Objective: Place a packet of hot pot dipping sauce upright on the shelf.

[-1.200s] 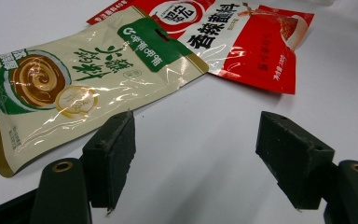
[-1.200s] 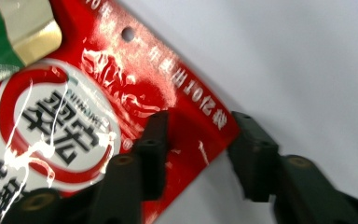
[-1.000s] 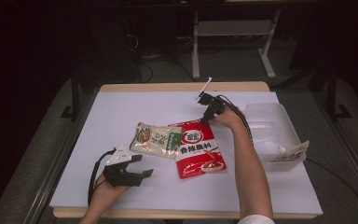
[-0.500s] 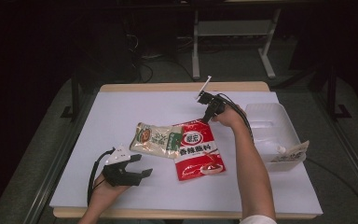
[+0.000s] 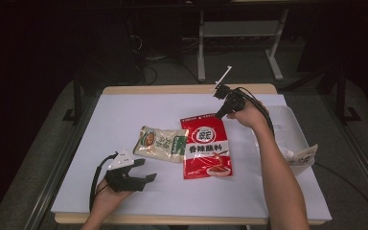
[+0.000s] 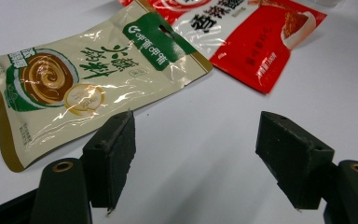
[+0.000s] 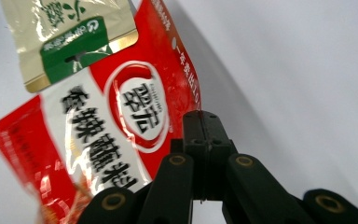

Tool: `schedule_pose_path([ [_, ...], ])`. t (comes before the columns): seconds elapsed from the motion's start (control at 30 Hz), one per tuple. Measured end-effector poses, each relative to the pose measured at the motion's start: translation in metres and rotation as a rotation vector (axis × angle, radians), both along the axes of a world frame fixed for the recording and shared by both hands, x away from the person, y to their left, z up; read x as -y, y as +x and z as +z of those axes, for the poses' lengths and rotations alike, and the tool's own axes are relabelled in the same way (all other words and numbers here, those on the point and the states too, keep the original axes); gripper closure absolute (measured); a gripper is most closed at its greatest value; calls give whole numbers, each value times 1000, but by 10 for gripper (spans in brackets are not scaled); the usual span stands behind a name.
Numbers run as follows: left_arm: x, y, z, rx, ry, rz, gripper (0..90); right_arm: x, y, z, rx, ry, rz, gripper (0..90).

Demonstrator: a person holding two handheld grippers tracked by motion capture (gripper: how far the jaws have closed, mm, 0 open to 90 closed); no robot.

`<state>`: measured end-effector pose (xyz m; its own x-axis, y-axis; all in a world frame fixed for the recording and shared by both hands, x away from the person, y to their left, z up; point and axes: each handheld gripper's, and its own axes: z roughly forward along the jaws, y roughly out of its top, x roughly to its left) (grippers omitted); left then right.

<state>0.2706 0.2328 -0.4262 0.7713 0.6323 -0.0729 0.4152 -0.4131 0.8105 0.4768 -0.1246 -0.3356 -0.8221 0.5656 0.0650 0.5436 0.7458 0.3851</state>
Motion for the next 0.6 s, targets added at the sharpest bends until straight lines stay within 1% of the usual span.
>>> schedule_pose_path([
  [0.07,0,0,0,-1,0,1,282,3,-4,9,18,2,3,900],
  [0.13,-1,0,0,0,4,0,282,7,-10,20,46,18,9,900],
  [0.23,-1,0,0,-3,1,3,282,10,-18,34,63,25,20,900],
  [0.27,-1,0,-1,-4,-9,9,282,11,-21,38,76,26,25,900],
  [0.3,-1,-1,-1,-3,-9,11,282,11,-23,42,78,42,20,900],
  [0.33,-1,-1,-1,-5,-12,13,282,13,-26,48,87,75,24,900],
  [0.37,-2,0,-1,-1,-7,10,282,14,-28,52,93,90,28,900],
  [0.43,-3,0,-1,1,-7,12,282,14,-33,60,105,93,37,900],
  [0.5,-5,0,0,-2,-3,14,282,14,-37,65,104,95,48,900],
  [0.6,-7,0,0,0,-8,23,282,14,-42,74,112,113,59,900],
])
